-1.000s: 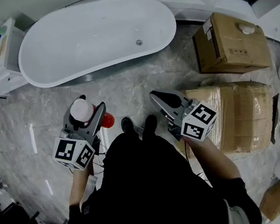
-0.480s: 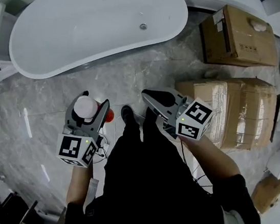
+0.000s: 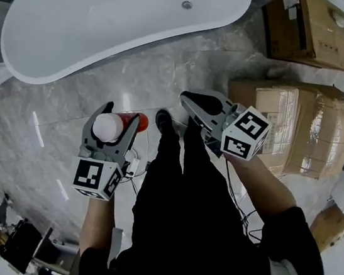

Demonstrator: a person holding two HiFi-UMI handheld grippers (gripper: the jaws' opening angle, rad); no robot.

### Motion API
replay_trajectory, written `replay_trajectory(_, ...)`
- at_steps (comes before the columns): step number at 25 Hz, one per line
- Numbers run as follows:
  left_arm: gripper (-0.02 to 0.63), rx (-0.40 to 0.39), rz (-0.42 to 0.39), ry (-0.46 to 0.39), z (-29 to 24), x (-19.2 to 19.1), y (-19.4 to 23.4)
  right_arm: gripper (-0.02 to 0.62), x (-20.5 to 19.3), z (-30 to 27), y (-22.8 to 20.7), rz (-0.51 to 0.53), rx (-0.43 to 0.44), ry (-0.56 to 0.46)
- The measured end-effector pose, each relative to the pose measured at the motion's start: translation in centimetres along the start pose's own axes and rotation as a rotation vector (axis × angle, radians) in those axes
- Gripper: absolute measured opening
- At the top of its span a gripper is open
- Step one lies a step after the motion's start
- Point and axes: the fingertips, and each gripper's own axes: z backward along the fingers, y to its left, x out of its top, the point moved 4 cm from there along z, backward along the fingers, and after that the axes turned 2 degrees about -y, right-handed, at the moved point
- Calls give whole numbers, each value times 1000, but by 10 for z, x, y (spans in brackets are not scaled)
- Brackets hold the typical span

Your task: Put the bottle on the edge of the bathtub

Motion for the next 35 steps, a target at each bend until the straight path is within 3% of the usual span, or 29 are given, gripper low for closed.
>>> replay_trajectory(7,293,-18,-18,54,-53,-53,20,28,-44,-28,-44,-15,19,42)
replay_trajectory(20,293,-30,-2,117,-142,-154,45,28,-130,-72,-133,-93,5,-1)
replay_trajectory(26,293,-25,-31,129,-184,-207,55,28,-171,-79,-166,-42,12,45)
replay_trajectory(35,293,-12,26,132,-245,-285,78,28,-233,-97,-221,-41,-7,115)
